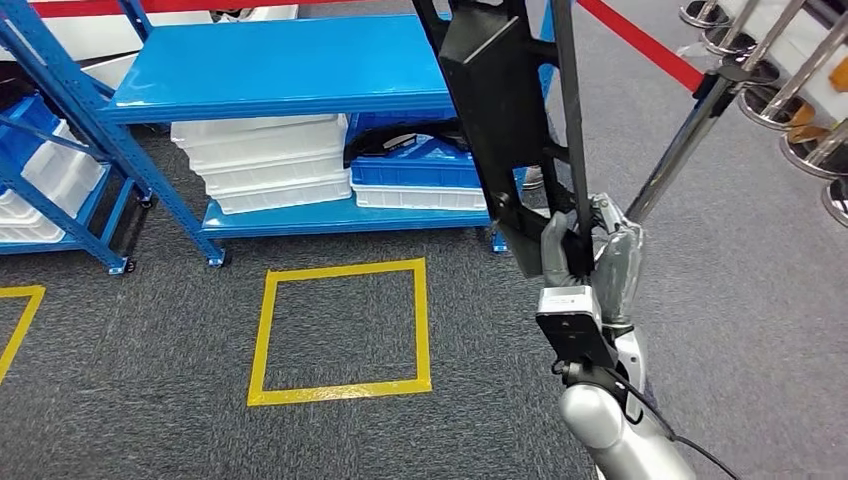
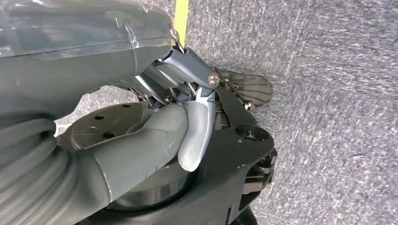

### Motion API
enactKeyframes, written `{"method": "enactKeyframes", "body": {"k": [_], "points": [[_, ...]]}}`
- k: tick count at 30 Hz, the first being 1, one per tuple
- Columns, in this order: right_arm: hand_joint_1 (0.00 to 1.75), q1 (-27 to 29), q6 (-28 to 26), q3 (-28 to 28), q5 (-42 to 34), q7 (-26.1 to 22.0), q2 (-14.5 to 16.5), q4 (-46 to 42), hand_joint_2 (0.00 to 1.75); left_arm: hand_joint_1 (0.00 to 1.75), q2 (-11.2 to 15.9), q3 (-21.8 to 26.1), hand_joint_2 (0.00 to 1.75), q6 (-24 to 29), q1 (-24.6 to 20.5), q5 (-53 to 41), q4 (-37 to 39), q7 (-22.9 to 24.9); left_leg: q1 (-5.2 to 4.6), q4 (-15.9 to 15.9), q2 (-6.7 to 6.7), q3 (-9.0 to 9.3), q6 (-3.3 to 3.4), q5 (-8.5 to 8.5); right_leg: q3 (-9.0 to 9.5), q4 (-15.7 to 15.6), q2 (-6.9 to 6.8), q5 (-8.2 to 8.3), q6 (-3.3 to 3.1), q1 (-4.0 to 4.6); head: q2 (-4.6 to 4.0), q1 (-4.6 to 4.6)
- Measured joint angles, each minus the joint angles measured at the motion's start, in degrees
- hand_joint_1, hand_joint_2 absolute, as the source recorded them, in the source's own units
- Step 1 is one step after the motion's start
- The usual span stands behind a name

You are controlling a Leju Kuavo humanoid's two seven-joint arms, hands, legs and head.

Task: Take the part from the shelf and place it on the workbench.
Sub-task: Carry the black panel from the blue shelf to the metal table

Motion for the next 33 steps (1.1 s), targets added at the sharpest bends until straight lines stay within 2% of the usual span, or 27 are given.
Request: {"method": "enactKeyframes", "body": {"k": [3, 10, 15, 17, 19, 21, 23, 24, 25, 26, 27, 28, 29, 30, 31, 33], "points": [[1.75, 0.0, 0.0, 0.0, 0.0, 0.3, -0.2, 0.0, 1.75, 1.75, 0.0, 0.0, 1.75, 0.0, 0.0, -0.3, 0.0, 0.0, 0.10, -0.2, 0.07, 0.15, 0.18, -0.05, 0.03, 0.0, 0.10, -0.03, -0.27, 0.21, 0.00, -0.34], [1.75, 0.0, 0.0, 0.0, -0.1, 0.4, -0.4, 0.0, 1.75, 1.75, 0.0, 0.0, 1.75, 0.0, -0.1, -0.4, 0.0, 0.0, 0.25, -0.6, 0.07, 0.43, -0.40, 0.10, 0.12, 0.0, 0.09, -0.26, -0.76, 0.43, 0.00, -0.39], [1.75, -1.1, 0.0, 0.0, -0.9, 0.6, -0.5, 0.2, 1.75, 1.75, 0.0, 0.0, 1.75, 0.0, -0.5, -0.4, 0.0, 0.0, 0.36, -0.6, 0.06, 0.41, -0.79, 0.03, 0.18, 0.0, 0.09, -0.27, -0.82, 0.41, 0.00, -0.37], [1.75, -1.7, 0.0, 0.0, -1.2, 1.0, -0.5, 0.4, 1.75, 1.75, 0.1, 0.0, 1.75, 0.0, -0.9, -0.4, 0.0, 0.0, 0.20, -0.8, 0.01, 0.46, -0.39, 0.14, 0.44, -0.5, -0.04, 0.02, -0.49, 0.26, 0.00, -0.41], [1.75, -2.4, 0.0, 0.1, -1.5, 1.5, -0.6, 0.6, 1.75, 1.75, 0.0, 0.0, 1.75, 0.0, -1.1, -0.3, 0.0, 0.1, 0.54, -2.5, -0.02, 1.28, 0.08, 1.04, 0.58, -0.4, -0.22, -0.22, -0.05, 0.26, 0.00, -0.37], [1.75, -3.6, 0.0, 0.2, -2.0, 2.2, -0.8, 0.9, 1.75, 1.75, 0.0, 0.0, 1.75, 0.0, -1.2, -0.3, 0.0, 0.5, 1.21, -4.3, -0.05, 2.17, 0.25, 2.00, -1.11, 3.3, -0.19, -2.49, 0.43, 0.26, 0.00, -0.09], [1.75, -4.4, 0.0, 0.5, -2.3, 2.6, -0.9, 1.3, 1.75, 1.75, 0.0, 0.0, 1.75, 0.0, -1.2, -0.3, 0.0, 0.8, 1.52, -4.5, -0.32, 2.34, 0.24, 2.10, -4.50, 10.0, -0.12, -5.34, 1.06, -0.14, 0.00, 0.13], [1.75, -4.5, 0.0, 0.6, -2.4, 2.7, -1.0, 1.5, 1.75, 1.75, 0.0, 0.0, 1.75, 0.0, -1.2, -0.3, 0.0, 0.9, 1.73, -4.4, -0.63, 2.36, 0.07, 1.98, -5.81, 12.3, -0.12, -5.76, 1.38, -0.46, 0.00, 0.16], [1.75, -4.5, 0.0, 0.7, -2.6, 2.7, -1.0, 1.8, 1.75, 1.75, 0.0, 0.0, 1.75, 0.0, -1.2, -0.2, 0.0, 1.0, 2.00, -4.3, -1.08, 2.41, -0.22, 1.79, -6.27, 12.8, -0.12, -5.05, 1.73, -0.80, 0.00, 0.18], [1.75, -4.6, 0.0, 0.8, -2.8, 2.8, -1.1, 2.0, 1.75, 1.75, 0.0, 0.0, 1.75, 0.0, -1.2, -0.2, 0.0, 1.0, 2.35, -3.9, -1.62, 2.43, -0.65, 1.50, -5.69, 11.0, -0.08, -3.29, 2.15, -1.15, 0.00, 0.20], [1.75, -4.8, 0.0, 1.0, -3.1, 2.8, -1.1, 2.2, 1.75, 1.75, 0.0, 0.0, 1.75, 0.0, -1.2, -0.1, 0.0, 1.0, 2.75, -3.4, -2.17, 2.44, -1.19, 1.08, -4.20, 7.5, 0.15, -0.99, 2.60, -1.55, 0.00, 0.22], [1.75, -5.1, 0.0, 1.2, -3.4, 2.7, -1.2, 2.5, 1.75, 1.75, 0.0, 0.0, 1.75, 0.1, -1.2, 0.1, 0.0, 1.0, 3.10, -2.8, -2.70, 2.31, -1.83, 0.59, -2.57, 4.2, 0.99, 0.40, 3.12, -1.76, 0.00, 0.26], [1.75, -5.5, 0.0, 1.4, -3.7, 2.6, -1.2, 2.7, 1.75, 1.75, 0.0, 0.0, 1.75, 0.2, -1.2, 0.2, 0.0, 1.0, 3.27, -2.1, -3.17, 2.07, -2.46, 0.10, -1.33, 1.6, 1.86, 1.12, 3.18, -1.91, 0.00, 0.48], [1.75, -5.8, 0.0, 1.7, -4.1, 2.5, -1.3, 3.0, 1.75, 1.75, 0.1, 0.0, 1.75, 0.3, -1.2, 0.4, 0.1, 1.0, 3.34, -1.6, -3.59, 1.80, -3.00, -0.25, -0.70, 0.3, 2.56, 1.07, 2.88, -1.92, 0.00, 0.55], [1.75, -6.0, 0.0, 1.9, -4.3, 2.3, -1.3, 3.2, 1.75, 1.75, 0.1, 0.0, 1.75, 0.4, -1.1, 0.6, 0.1, 0.9, 3.32, -1.4, -3.97, 1.54, -3.42, -0.39, -0.64, 0.5, 2.94, 0.47, 2.37, -1.77, 0.00, 0.50], [1.75, -6.3, 0.1, 2.4, -4.9, 2.1, -1.3, 3.7, 1.75, 1.75, 0.1, 0.1, 1.75, 0.6, -0.7, 0.9, 0.1, 0.7, 3.42, -1.5, -4.71, 1.40, -3.98, -0.37, -0.75, 0.7, 2.09, 0.32, 0.99, -1.64, 0.00, 0.13]]}}
